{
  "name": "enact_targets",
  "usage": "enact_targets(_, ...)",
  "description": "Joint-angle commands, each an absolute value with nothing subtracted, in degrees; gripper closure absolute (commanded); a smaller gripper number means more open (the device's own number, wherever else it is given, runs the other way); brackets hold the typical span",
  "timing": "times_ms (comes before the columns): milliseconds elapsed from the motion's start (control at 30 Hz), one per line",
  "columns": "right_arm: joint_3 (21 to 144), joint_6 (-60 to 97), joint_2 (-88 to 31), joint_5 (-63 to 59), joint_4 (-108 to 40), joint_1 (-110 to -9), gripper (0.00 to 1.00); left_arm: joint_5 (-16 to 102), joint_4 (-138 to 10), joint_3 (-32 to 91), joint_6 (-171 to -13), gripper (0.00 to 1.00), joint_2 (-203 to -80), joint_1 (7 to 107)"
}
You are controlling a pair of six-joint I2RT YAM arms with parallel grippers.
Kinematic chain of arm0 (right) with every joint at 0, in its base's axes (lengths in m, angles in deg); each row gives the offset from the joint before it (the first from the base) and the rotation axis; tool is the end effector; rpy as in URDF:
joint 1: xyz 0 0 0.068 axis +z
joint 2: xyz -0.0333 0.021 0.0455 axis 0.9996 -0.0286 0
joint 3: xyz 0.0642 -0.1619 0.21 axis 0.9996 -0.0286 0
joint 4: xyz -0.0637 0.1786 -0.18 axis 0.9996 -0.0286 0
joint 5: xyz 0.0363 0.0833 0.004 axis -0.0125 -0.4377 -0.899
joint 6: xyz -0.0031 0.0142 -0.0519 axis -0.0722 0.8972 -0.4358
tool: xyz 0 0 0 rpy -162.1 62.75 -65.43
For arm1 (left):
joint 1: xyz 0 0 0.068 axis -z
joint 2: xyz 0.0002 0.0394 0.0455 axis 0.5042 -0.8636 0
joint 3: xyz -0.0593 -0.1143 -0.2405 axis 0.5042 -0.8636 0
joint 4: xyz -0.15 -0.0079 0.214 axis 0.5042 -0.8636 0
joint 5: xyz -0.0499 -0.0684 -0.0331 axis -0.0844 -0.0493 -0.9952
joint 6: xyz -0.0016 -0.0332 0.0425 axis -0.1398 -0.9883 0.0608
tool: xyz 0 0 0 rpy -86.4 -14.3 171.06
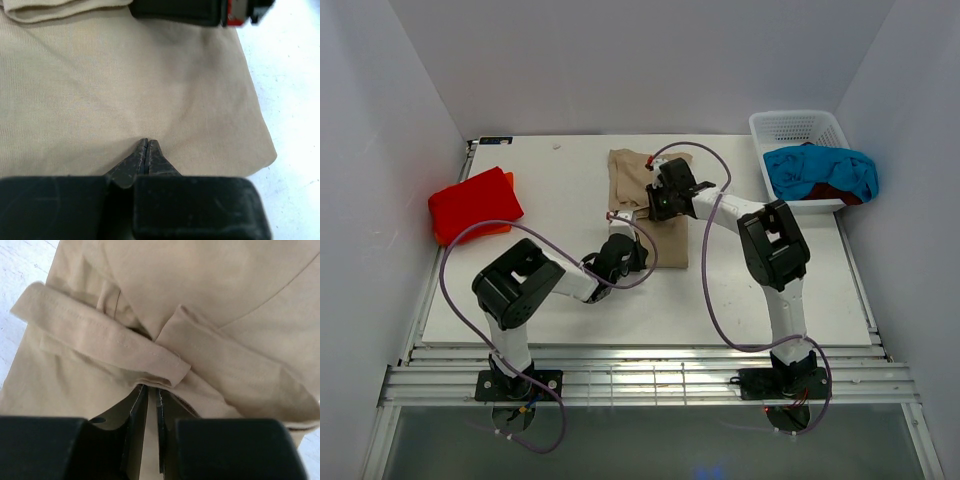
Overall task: Fold and stack the t-shirts
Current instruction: Fold the tshirt
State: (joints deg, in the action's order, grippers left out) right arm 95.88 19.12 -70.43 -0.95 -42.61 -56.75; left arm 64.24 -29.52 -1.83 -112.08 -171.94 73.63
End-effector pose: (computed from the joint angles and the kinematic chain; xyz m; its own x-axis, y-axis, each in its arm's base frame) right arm 0.4076 0.2556 0.1732 -0.6535 -0.2520 -0.7137 -0.5119 0.8418 0.1715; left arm 0.2564 -0.2312 0.1161 -0.5787 -0.1647 -0.7987 0.2629 0.8894 -0.3740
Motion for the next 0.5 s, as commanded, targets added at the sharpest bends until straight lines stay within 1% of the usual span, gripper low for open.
enact_targets(0, 99.7, 18.8, -71.8, -0.5, -42.4, -56.9, 0.83, 64.3, -33.6, -5.6, -114.3, 1.00, -170.7, 75.6)
enact_targets(200, 103.3, 17.7, -73.2, 2.4, -43.0, -57.1, 0.83, 65.9, -33.4, -11.4, -118.3, 1.00, -168.8, 78.4)
enact_targets(467, 108.4, 15.6, -70.5, 5.4, -46.5, -57.2, 0.82, 68.2, -33.6, -17.8, -123.1, 1.00, -166.5, 84.0)
